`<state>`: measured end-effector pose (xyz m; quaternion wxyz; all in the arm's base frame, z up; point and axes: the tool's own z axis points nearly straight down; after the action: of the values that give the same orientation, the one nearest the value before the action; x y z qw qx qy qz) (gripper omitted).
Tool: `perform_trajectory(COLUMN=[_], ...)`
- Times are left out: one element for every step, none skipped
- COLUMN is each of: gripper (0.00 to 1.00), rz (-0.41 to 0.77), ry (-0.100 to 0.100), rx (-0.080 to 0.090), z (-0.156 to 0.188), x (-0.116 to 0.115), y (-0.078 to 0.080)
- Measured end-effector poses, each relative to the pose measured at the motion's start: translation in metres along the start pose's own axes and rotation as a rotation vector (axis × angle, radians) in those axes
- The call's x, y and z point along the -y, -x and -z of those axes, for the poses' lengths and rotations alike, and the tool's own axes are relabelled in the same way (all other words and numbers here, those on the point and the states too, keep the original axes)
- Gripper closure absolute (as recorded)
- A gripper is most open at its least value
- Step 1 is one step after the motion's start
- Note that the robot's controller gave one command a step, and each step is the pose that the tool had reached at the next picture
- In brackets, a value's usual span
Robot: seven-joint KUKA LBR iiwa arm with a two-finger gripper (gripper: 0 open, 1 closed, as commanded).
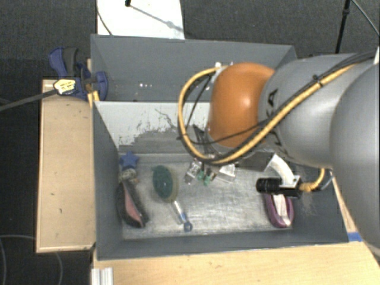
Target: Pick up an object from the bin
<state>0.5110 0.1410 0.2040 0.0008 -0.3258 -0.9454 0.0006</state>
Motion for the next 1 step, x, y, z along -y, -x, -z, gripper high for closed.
perform_trajectory(gripper=[1.00], rz=[-0.126], ry=[-0.003], rx=[-0.001], z=[-0.0516], x=[0.0395], y=[0.0125])
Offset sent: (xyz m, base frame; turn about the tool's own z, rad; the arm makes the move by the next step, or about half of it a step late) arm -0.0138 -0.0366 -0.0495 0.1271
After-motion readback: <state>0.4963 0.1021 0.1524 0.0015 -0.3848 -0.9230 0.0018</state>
